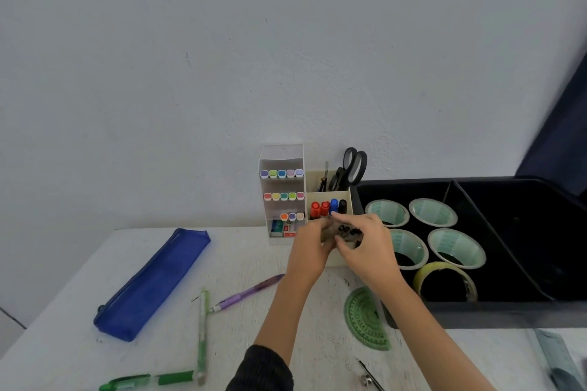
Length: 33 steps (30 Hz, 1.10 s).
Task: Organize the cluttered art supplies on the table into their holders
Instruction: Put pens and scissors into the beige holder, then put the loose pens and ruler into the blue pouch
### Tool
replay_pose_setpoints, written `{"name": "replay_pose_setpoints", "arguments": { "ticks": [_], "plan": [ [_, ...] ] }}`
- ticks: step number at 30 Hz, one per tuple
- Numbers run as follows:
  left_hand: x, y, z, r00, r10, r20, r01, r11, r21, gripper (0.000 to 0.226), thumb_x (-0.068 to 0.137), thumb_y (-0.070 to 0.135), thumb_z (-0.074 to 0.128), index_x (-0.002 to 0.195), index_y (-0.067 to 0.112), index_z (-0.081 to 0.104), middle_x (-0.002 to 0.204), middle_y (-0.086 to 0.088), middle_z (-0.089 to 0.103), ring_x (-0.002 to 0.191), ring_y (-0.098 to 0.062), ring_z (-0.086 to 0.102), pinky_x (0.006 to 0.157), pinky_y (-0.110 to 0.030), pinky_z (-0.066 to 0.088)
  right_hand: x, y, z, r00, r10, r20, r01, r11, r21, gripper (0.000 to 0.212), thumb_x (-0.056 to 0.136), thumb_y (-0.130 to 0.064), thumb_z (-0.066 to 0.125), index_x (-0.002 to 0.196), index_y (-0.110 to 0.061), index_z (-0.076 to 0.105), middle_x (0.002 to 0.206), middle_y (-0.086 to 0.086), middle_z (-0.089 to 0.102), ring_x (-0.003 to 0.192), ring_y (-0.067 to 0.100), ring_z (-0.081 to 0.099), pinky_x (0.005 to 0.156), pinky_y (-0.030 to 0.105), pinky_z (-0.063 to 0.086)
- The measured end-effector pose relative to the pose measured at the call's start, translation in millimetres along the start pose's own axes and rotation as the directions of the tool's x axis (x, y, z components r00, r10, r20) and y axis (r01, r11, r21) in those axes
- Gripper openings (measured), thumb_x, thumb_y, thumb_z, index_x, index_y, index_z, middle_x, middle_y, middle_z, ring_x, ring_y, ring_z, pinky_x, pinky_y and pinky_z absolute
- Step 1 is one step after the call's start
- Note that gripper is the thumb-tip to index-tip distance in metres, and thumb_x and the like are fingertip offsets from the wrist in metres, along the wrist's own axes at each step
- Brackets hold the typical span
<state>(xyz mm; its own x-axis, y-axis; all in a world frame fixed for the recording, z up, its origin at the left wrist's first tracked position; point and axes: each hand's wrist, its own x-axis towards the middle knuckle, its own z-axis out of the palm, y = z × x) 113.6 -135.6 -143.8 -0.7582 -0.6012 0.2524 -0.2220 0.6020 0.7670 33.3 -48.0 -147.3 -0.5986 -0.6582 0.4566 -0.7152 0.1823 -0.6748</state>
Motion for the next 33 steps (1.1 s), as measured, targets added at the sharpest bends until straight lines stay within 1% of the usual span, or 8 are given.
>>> {"name": "replay_pose_setpoints", "arguments": {
  "ticks": [5,8,11,14,21,26,30,33],
  "plan": [
    [-4,4,-7,1.0,0.009,-0.01,-0.009,1.0,0.007,0.044,0.087,0.009,0.062,0.13,0.009,0.051,0.129,-0.005,0.057,0.115,-0.013,0.054,0.078,0.003,0.033,-1,-2,0,0.989,-0.083,-0.121,0.076,0.995,-0.058,0.037,0.073,-0.013,0.074,0.107,-0.025,0.069,0.092,-0.013,0.065,0.091,0.005,0.042,0.081,0.037,0.046],
    [-14,7,-13,1.0,0.018,-0.02,-0.018,1.0,-0.009,0.047,0.086,0.011,0.064,0.131,0.011,0.05,0.13,-0.002,0.056,0.117,-0.012,0.051,0.084,-0.001,0.033,-1,-8,-1,0.964,-0.198,-0.179,0.177,0.976,-0.128,0.03,0.072,-0.009,0.074,0.101,-0.018,0.072,0.093,-0.008,0.068,0.089,0.012,0.047,0.076,0.036,0.048],
    [-26,2,-25,0.995,-0.006,-0.095,0.004,1.0,-0.017,0.045,0.086,0.016,0.064,0.13,0.015,0.052,0.128,-0.001,0.057,0.117,-0.013,0.052,0.098,-0.021,0.039,-4,-17,3,0.912,-0.34,-0.231,0.283,0.927,-0.247,0.021,0.074,-0.004,0.073,0.094,-0.011,0.071,0.086,-0.002,0.068,0.084,0.017,0.052,0.075,0.028,0.046],
    [-41,-9,-42,0.98,-0.1,-0.174,0.097,0.995,-0.026,0.039,0.088,0.019,0.063,0.126,0.015,0.055,0.126,0.0,0.058,0.115,-0.013,0.054,0.098,-0.025,0.042,-12,-34,18,0.907,-0.34,-0.25,0.285,0.93,-0.231,0.016,0.076,-0.003,0.071,0.091,-0.01,0.071,0.083,0.0,0.067,0.08,0.017,0.054,0.073,0.02,0.04],
    [-86,-62,-100,0.89,-0.264,-0.373,0.289,0.957,0.013,0.026,0.092,0.019,0.058,0.116,0.015,0.061,0.117,0.001,0.064,0.108,-0.011,0.056,0.094,-0.023,0.043,-31,-82,103,0.982,-0.182,0.057,0.181,0.983,0.034,0.018,0.083,-0.004,0.065,0.095,-0.016,0.071,0.09,-0.003,0.066,0.078,0.006,0.053,0.068,0.013,0.042],
    [-119,-116,-158,0.725,-0.4,-0.56,0.483,0.876,-0.001,0.032,0.089,0.022,0.06,0.12,0.013,0.059,0.119,-0.002,0.06,0.113,-0.019,0.051,0.093,-0.031,0.042,-14,-119,169,0.969,-0.096,0.227,0.046,0.975,0.218,0.02,0.085,0.001,0.057,0.095,-0.011,0.069,0.095,0.003,0.065,0.081,0.013,0.054,0.081,0.03,0.049],
    [-143,-148,-195,0.587,-0.464,-0.664,0.612,0.79,-0.01,0.033,0.092,0.02,0.054,0.123,0.008,0.054,0.117,-0.013,0.055,0.109,-0.028,0.048,0.086,-0.032,0.039,15,-131,205,0.94,0.014,0.342,-0.094,0.972,0.217,0.027,0.088,-0.003,0.054,0.114,-0.006,0.061,0.115,0.011,0.06,0.097,0.015,0.053,0.082,0.014,0.037],
    [-151,-174,-211,0.51,-0.595,-0.621,0.701,0.706,-0.101,0.038,0.094,0.028,0.051,0.126,0.006,0.051,0.12,-0.017,0.054,0.11,-0.03,0.049,0.085,-0.032,0.039,26,-133,227,0.875,0.207,0.438,-0.308,0.935,0.173,0.045,0.091,-0.012,0.055,0.134,-0.005,0.042,0.131,0.015,0.046,0.118,0.025,0.046,0.09,0.021,0.034]
  ]
}}
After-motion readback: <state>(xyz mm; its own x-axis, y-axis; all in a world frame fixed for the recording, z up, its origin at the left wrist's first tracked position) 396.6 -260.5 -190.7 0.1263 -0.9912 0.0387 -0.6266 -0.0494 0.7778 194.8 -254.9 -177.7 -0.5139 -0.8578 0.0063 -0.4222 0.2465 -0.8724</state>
